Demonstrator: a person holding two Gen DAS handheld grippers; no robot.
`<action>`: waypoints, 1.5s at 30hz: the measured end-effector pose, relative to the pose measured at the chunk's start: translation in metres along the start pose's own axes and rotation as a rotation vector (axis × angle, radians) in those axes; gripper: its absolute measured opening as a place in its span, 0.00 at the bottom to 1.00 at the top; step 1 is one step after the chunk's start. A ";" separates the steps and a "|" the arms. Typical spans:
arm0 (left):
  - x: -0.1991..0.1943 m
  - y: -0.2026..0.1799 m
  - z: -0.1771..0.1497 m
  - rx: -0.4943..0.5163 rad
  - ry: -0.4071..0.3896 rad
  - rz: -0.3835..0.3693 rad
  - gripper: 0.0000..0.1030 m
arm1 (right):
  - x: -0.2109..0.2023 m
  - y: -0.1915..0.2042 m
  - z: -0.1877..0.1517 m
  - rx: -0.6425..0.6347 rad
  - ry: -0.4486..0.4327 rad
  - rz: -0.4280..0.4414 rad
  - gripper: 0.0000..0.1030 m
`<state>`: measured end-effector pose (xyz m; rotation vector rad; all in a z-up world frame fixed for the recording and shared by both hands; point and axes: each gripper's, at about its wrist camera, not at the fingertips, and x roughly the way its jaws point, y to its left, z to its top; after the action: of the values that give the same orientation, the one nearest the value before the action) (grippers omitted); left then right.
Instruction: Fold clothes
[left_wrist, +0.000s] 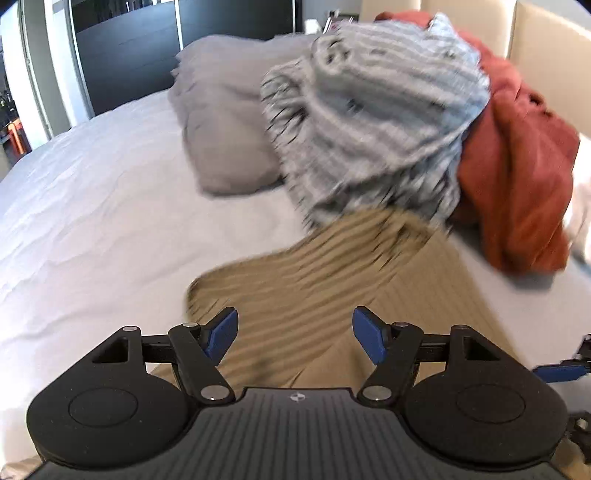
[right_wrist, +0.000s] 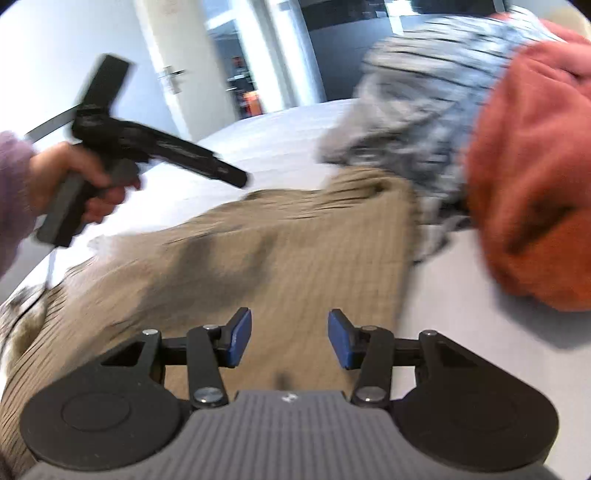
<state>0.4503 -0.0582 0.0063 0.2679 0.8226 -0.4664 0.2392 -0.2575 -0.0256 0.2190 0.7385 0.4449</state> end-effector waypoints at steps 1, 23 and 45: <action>-0.002 0.008 -0.005 0.001 0.012 0.007 0.66 | 0.006 0.013 -0.002 -0.032 0.010 0.027 0.49; 0.008 0.088 -0.081 -0.216 0.083 -0.083 0.32 | 0.077 0.157 -0.038 -0.561 0.186 0.029 0.24; 0.024 -0.078 0.034 -0.025 0.046 -0.277 0.02 | -0.012 0.052 -0.021 -0.154 0.083 0.014 0.07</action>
<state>0.4475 -0.1465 0.0062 0.1421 0.9149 -0.7106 0.2012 -0.2163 -0.0156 0.0621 0.7806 0.5245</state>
